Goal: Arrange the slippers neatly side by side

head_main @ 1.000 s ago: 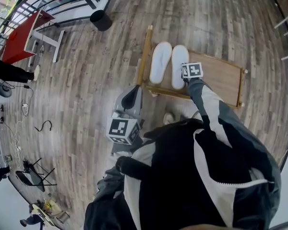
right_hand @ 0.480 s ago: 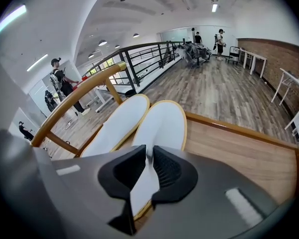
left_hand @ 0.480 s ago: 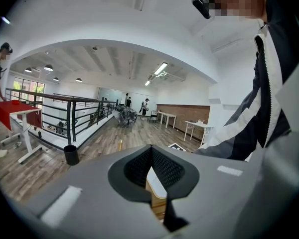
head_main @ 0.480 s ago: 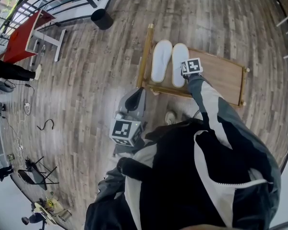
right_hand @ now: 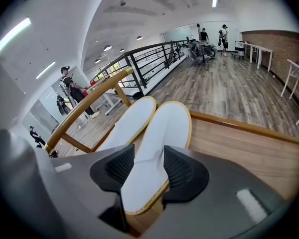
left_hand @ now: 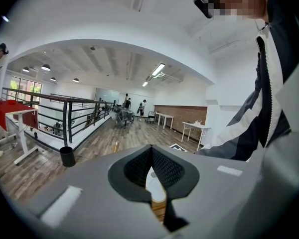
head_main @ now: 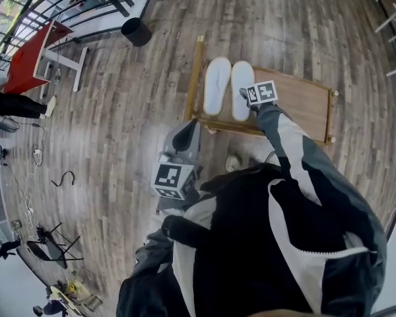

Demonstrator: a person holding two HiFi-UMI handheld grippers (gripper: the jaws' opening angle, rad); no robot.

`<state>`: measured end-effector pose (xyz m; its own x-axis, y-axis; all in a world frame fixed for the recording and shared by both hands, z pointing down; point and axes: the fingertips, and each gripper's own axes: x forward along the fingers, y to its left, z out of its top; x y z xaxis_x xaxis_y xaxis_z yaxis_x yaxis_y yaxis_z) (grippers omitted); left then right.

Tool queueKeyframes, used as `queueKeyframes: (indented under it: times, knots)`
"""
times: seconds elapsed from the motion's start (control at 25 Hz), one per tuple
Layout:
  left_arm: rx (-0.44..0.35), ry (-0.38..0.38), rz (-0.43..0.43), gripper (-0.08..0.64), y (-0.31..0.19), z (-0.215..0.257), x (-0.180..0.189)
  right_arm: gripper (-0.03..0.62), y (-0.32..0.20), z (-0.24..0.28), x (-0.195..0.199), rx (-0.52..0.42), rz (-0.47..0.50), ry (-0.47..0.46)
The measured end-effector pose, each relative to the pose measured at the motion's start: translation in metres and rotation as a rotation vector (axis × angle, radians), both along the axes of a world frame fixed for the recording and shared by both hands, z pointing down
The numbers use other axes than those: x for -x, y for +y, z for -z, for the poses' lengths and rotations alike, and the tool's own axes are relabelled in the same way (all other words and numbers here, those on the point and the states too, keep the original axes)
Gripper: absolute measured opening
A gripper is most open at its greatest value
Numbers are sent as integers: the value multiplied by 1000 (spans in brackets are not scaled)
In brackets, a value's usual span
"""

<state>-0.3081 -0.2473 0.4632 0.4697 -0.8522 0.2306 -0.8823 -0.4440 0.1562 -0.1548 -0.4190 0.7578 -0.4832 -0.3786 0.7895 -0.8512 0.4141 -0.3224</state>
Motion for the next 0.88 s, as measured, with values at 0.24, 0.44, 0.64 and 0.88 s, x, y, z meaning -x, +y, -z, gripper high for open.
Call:
queueKeyframes:
  times: [0.24,0.44,0.64,0.88]
  knots:
    - [-25,24,-54,14,-11,6,-30,130,9,55,-13,-109,17,-127]
    - [-54,9,-57,14,-27,13,-54,41,23,154,-25,-348,59,-273]
    - [-87,26,-67,14,-43,29,-100,3,52,255,-60,-605,156,-260]
    - [-121,31,-102,14,-54,46,-170,2,91,325,-118,-753,179,-266]
